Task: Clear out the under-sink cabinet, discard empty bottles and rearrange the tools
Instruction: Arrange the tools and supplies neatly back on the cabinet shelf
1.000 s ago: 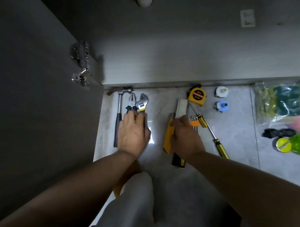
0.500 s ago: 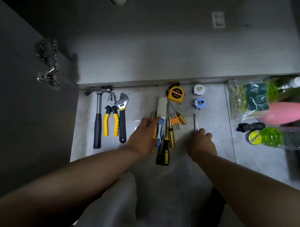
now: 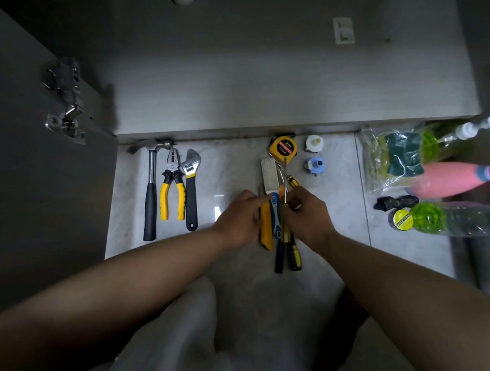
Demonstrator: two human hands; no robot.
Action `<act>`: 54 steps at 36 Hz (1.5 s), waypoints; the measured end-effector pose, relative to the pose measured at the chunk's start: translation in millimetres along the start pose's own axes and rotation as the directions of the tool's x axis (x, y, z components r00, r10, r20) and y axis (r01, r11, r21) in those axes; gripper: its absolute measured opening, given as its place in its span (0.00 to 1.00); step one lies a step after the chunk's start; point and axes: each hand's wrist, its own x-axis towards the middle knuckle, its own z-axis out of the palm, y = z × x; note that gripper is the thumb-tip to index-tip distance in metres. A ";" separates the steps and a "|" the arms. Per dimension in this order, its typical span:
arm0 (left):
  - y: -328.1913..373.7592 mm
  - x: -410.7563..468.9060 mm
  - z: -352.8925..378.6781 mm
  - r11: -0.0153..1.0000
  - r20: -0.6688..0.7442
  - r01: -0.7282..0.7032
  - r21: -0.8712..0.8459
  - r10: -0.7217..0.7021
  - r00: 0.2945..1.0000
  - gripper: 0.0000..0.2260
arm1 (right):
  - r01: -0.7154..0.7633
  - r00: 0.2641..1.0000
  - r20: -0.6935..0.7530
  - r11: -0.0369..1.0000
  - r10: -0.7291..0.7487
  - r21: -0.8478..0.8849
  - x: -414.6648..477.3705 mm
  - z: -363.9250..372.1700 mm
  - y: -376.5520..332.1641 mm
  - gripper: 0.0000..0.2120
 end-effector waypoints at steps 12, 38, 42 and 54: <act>5.6 -16.0 -20.2 0.890 -0.097 0.066 -0.451 -0.123 0.988 0.13 | 0.091 0.983 0.145 0.981 -0.117 0.171 11.5 8.9 -39.3 0.04; -52.4 -22.9 -36.7 0.944 -0.397 0.320 0.084 -0.263 0.879 0.14 | -0.345 0.932 -0.081 0.797 0.353 -0.496 -27.8 2.9 35.7 0.17; -55.3 -23.6 -38.2 0.936 -0.412 0.341 0.086 -0.279 0.867 0.14 | -0.303 0.946 -0.073 0.779 0.317 -0.549 -28.8 5.4 37.9 0.14; -51.9 -22.6 -40.5 0.945 -0.416 0.319 0.069 -0.263 0.871 0.15 | -0.137 0.985 0.031 0.869 0.172 -0.476 -38.7 18.5 10.3 0.16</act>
